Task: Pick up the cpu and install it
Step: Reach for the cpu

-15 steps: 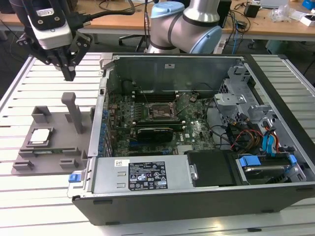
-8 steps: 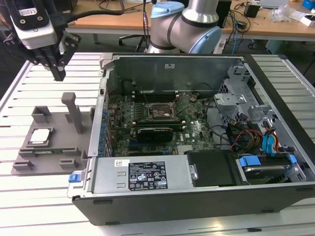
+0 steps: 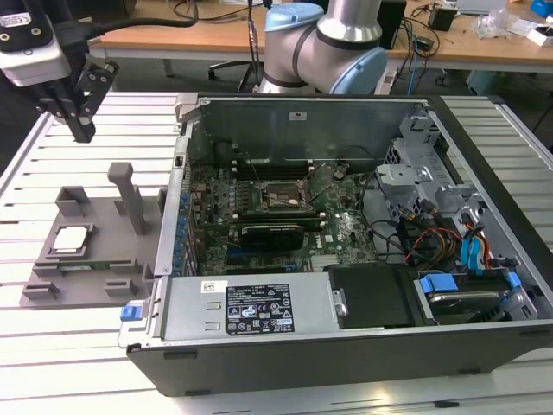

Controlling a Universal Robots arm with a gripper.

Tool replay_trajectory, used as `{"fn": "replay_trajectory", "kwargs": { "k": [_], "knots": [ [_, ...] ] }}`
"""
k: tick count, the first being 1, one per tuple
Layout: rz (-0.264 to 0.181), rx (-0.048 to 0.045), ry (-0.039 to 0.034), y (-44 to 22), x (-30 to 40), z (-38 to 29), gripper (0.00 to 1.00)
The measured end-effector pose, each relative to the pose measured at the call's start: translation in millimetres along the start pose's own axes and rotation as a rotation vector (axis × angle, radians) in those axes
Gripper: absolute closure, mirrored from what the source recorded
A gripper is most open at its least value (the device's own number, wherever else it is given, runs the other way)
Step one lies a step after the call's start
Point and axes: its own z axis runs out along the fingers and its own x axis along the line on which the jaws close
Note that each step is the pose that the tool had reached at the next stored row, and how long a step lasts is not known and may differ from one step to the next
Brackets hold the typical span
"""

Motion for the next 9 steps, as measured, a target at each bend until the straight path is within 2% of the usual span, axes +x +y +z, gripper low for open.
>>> {"fn": "replay_trajectory", "kwargs": {
  "k": [5, 9],
  "knots": [
    [0.0, 0.0001, 0.0001, -1.1, 14.2, -0.4, 0.89],
    [0.0, 0.0, 0.0, -1.6, 22.1, -0.5, 0.89]
  ]
}}
